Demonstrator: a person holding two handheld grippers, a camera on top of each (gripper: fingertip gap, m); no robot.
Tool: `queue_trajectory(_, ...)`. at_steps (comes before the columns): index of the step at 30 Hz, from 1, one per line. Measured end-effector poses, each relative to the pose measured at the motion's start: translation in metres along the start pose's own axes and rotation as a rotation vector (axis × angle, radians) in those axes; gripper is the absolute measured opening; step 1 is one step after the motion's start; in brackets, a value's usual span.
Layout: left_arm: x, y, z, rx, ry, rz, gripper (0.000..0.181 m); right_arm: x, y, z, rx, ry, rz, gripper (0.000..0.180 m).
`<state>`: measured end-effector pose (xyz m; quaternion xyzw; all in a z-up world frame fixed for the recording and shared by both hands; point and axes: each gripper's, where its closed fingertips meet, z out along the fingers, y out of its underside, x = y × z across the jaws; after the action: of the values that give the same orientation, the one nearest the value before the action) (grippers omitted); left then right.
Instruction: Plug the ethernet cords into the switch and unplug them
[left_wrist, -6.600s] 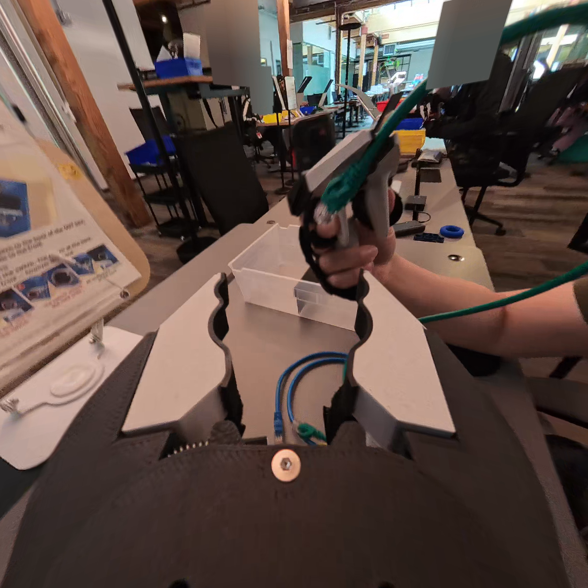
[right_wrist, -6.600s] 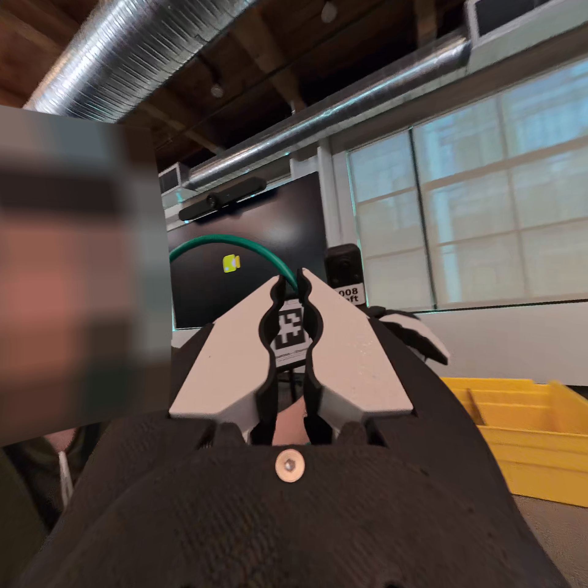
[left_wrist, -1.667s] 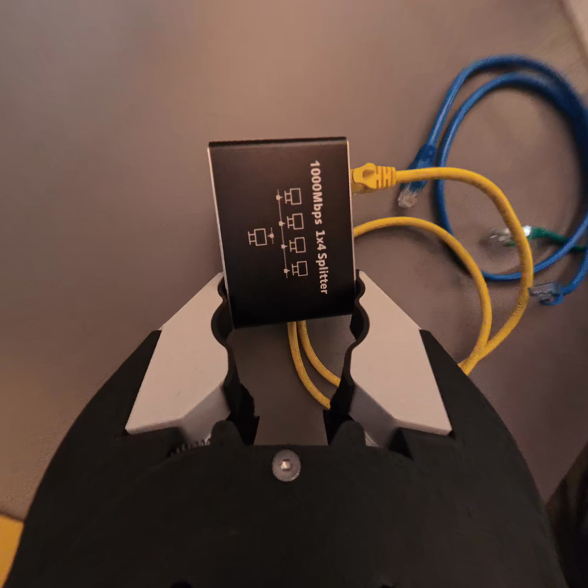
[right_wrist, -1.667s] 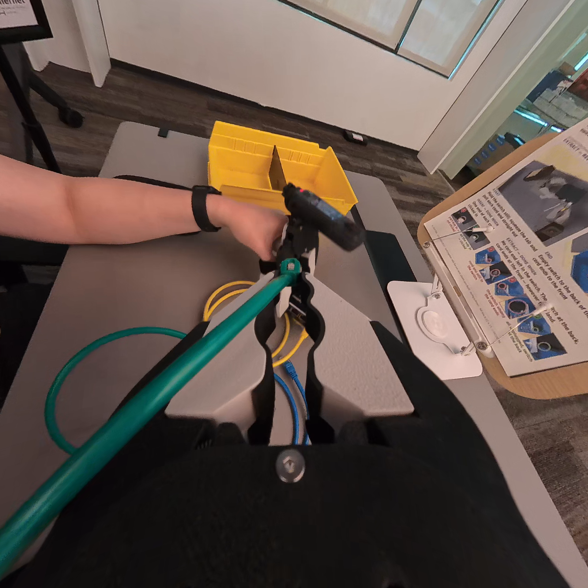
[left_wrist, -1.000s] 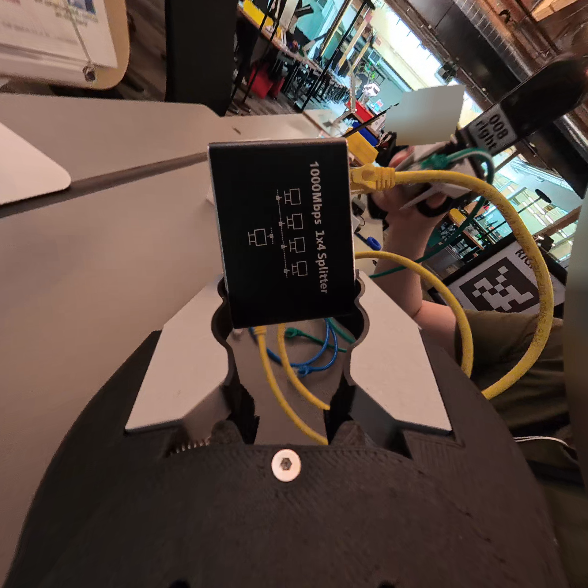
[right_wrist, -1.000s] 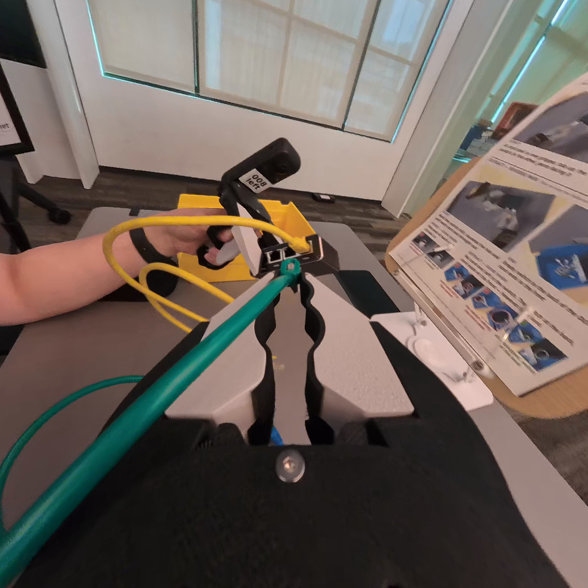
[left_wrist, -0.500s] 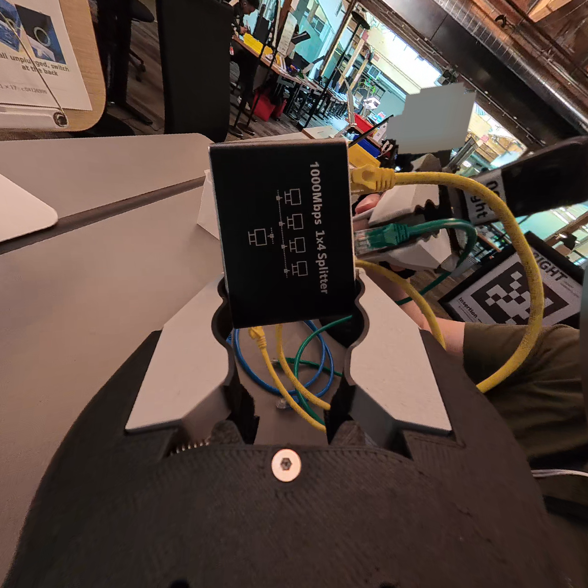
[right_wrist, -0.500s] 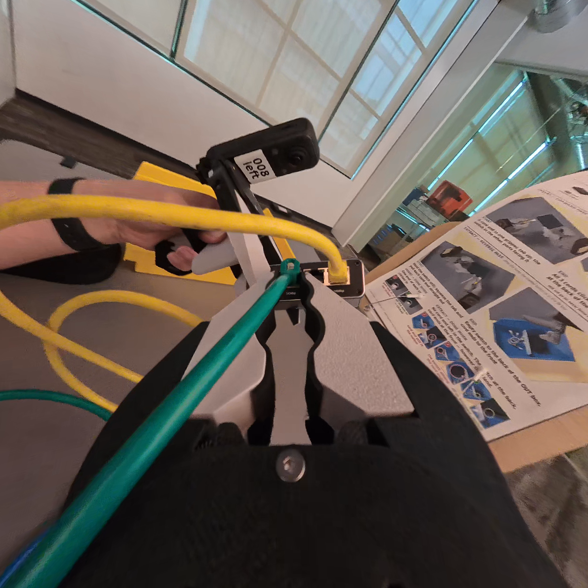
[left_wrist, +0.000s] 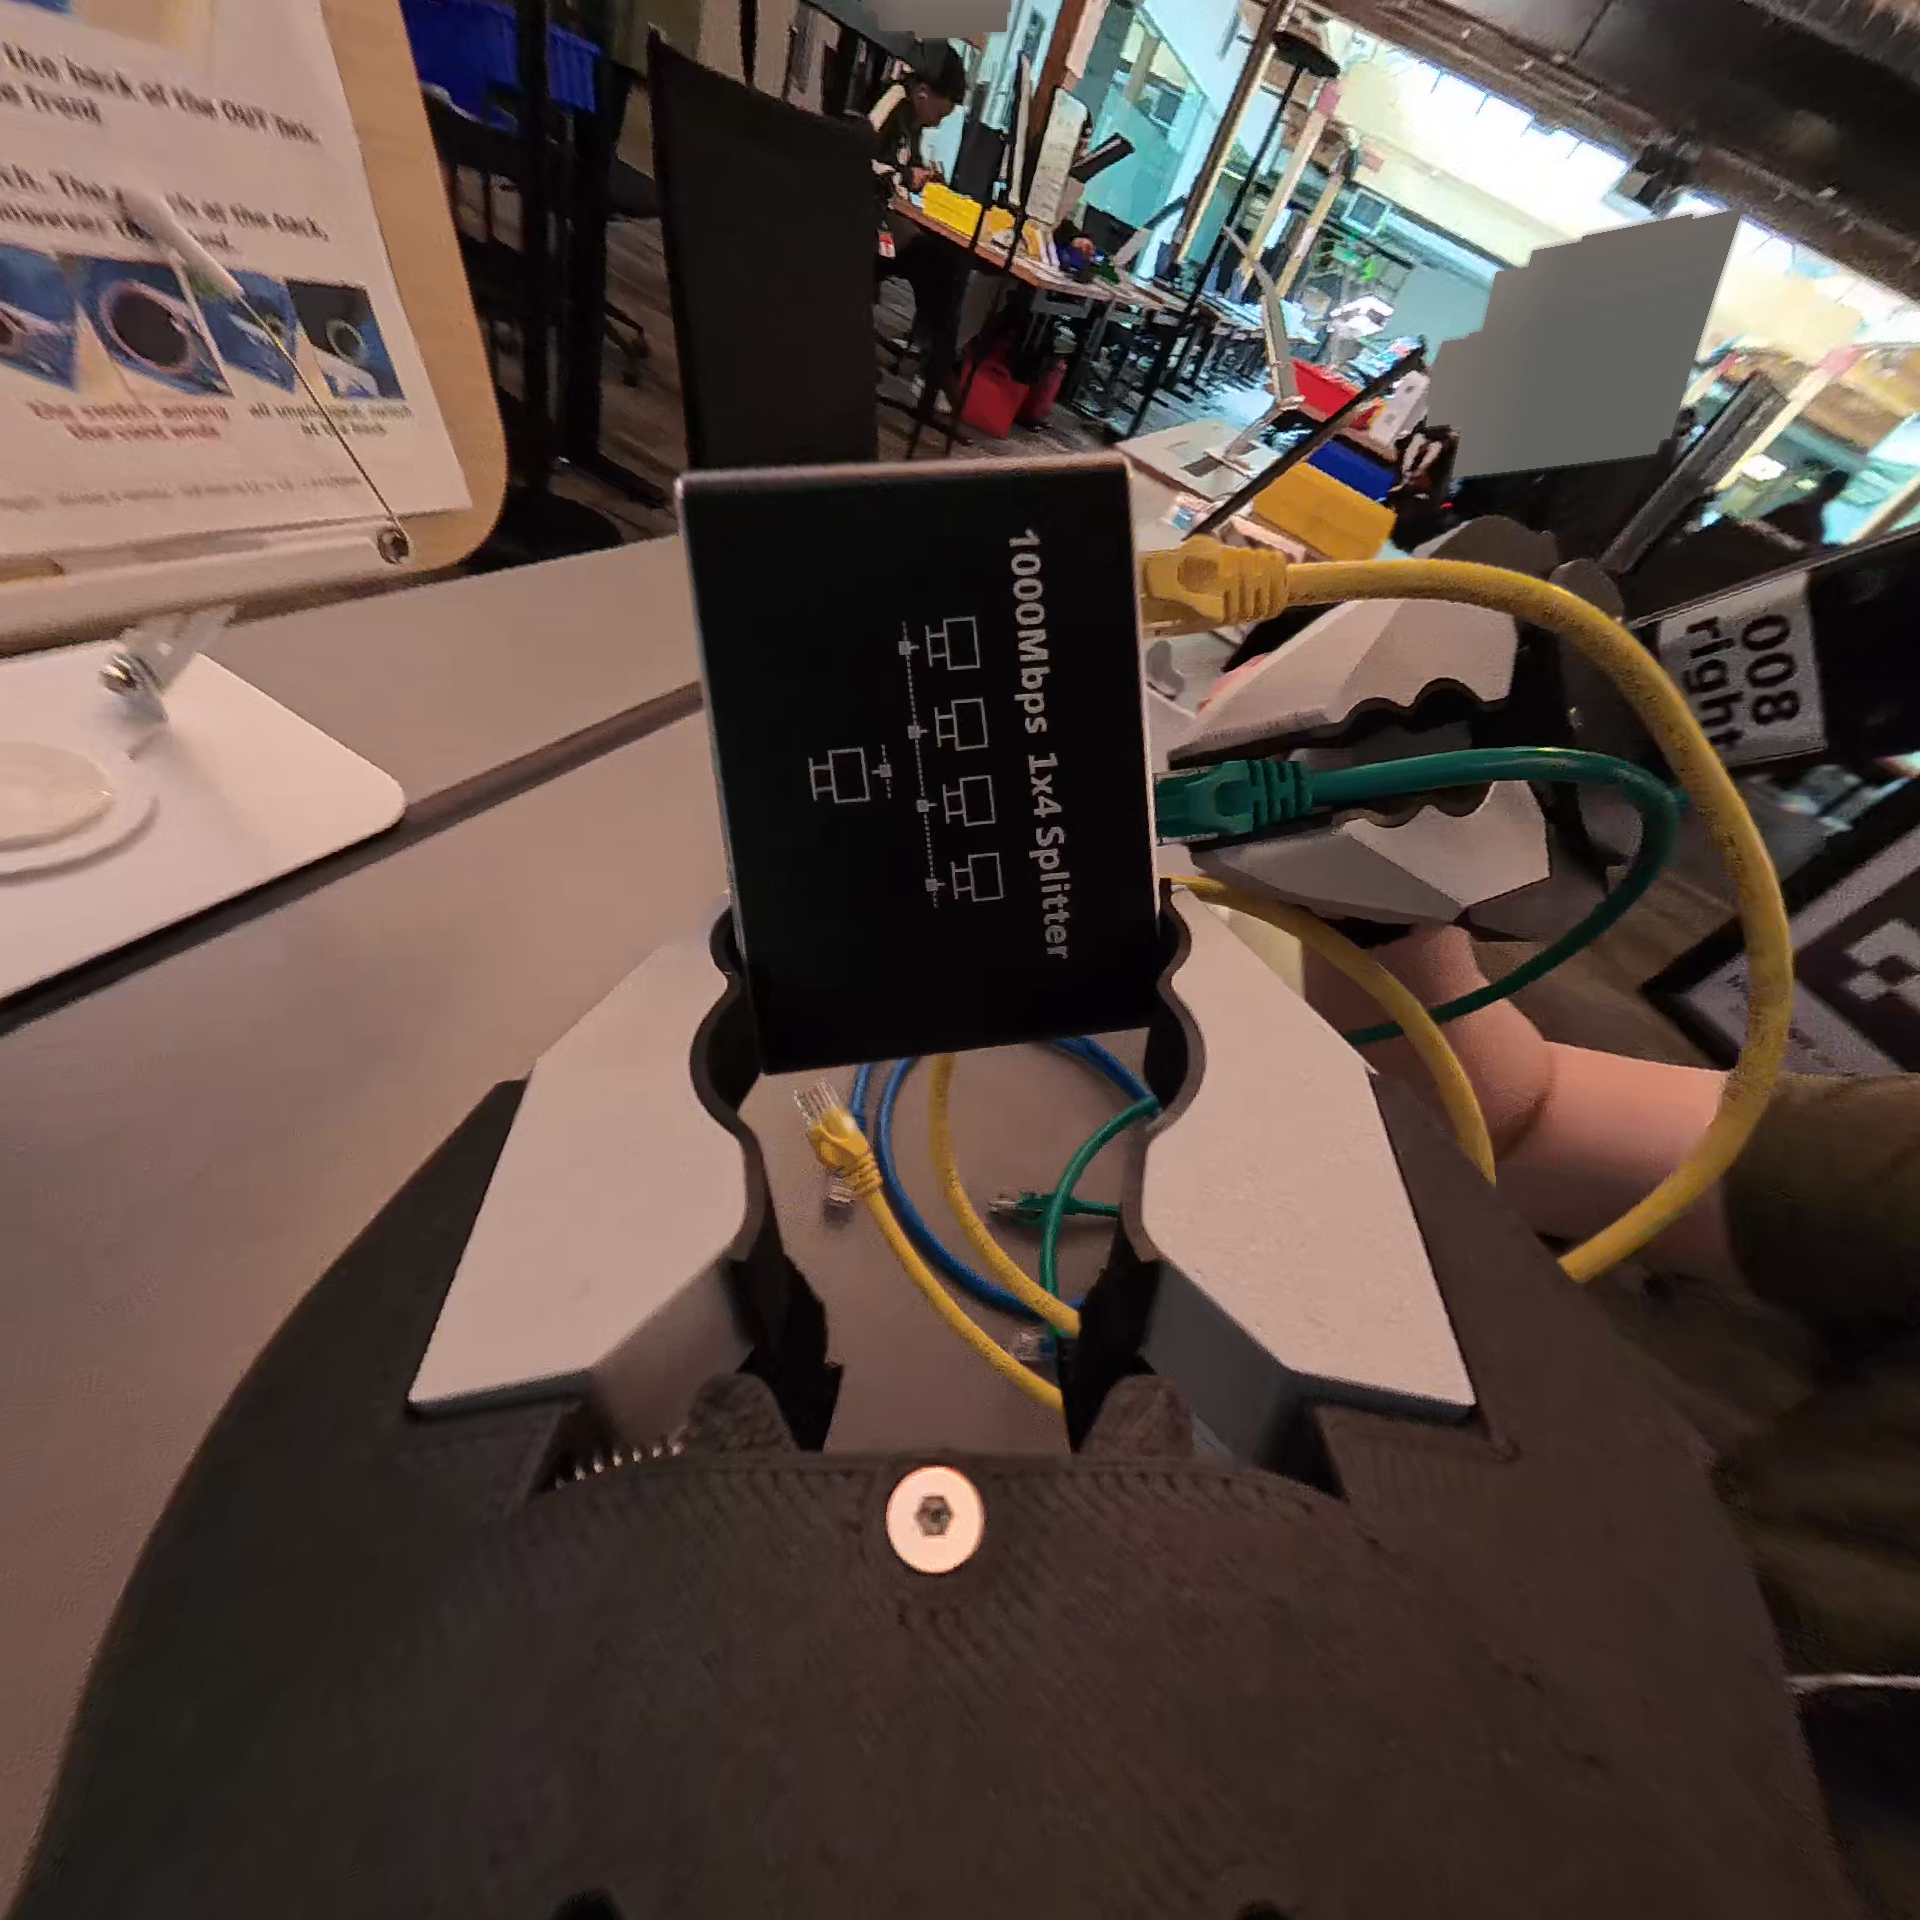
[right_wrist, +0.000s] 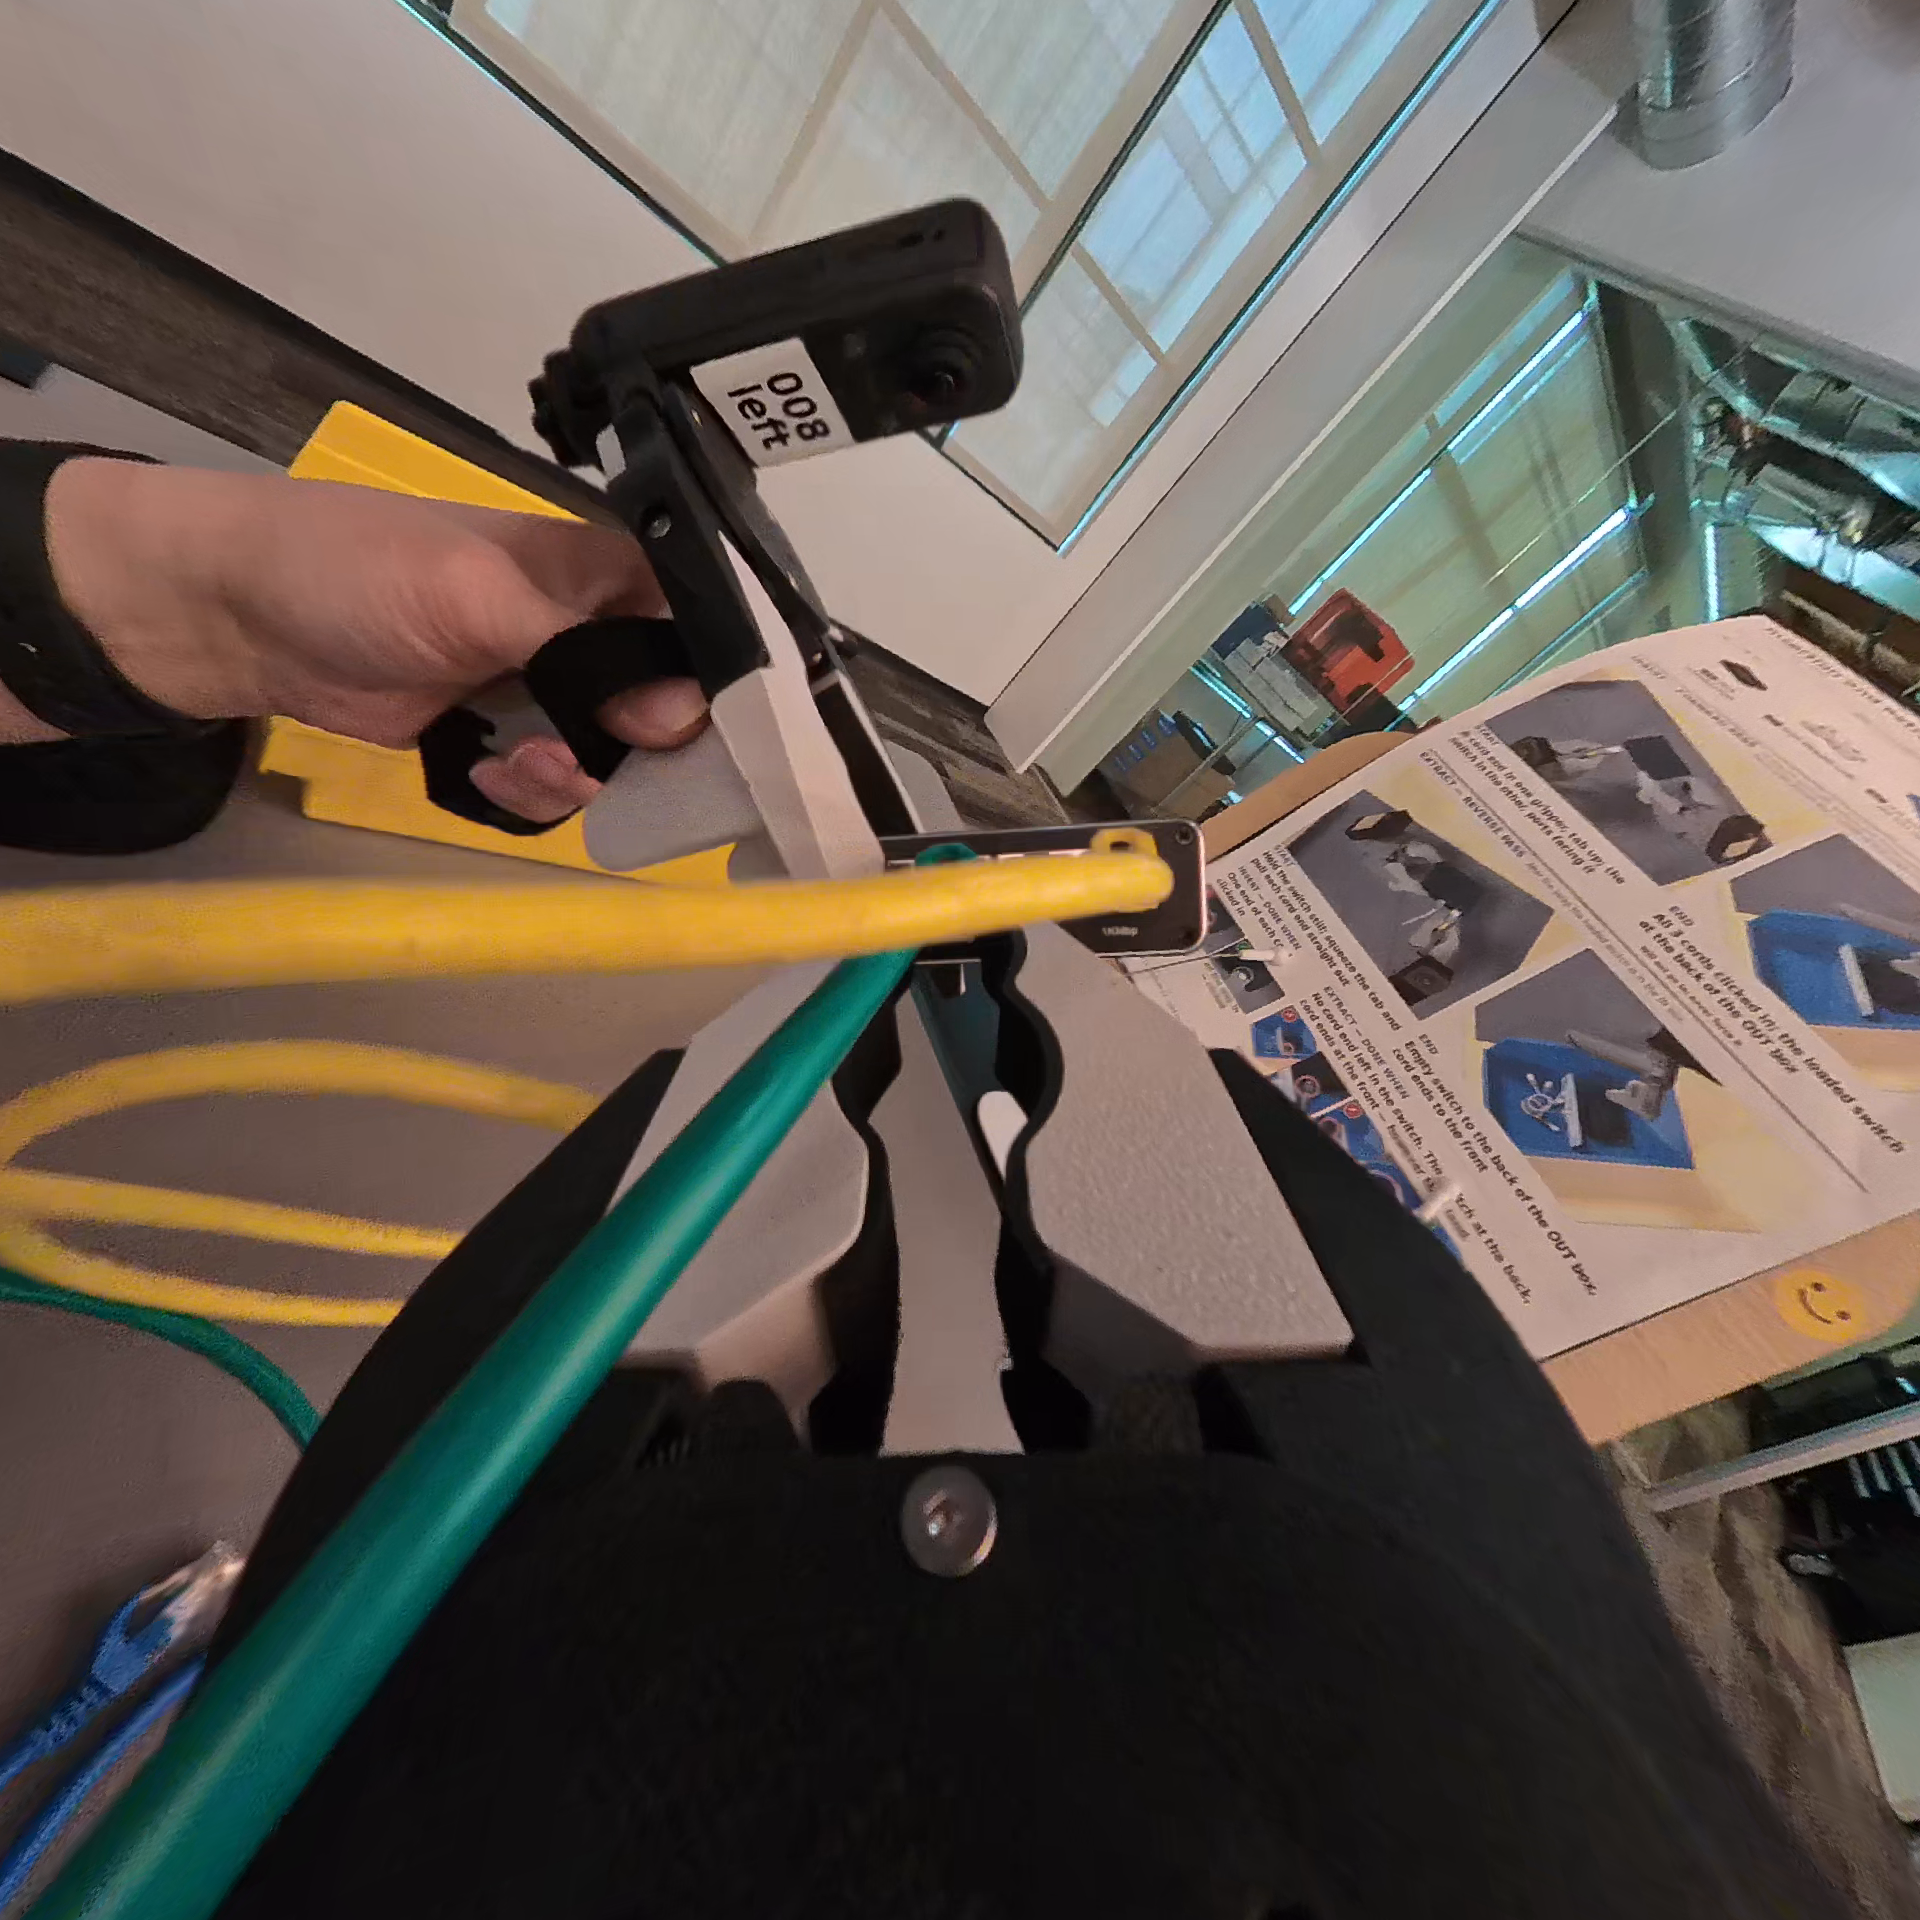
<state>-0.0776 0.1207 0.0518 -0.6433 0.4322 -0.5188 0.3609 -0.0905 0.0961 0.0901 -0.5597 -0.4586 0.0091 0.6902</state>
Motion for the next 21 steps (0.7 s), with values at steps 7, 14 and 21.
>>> queue_trajectory(7,0.008,-0.011,-0.004,0.053,-0.053,0.150,0.075,0.001,-0.010,-0.005,0.023,0.025,-0.033,0.011)
queue_trajectory(14,0.013,-0.015,-0.009,0.047,-0.107,0.209,0.074,0.000,-0.016,-0.006,0.014,0.060,-0.087,0.011)
queue_trajectory(21,0.017,-0.016,-0.009,0.057,-0.100,0.205,0.074,0.000,-0.021,-0.006,0.043,0.094,-0.098,0.011)
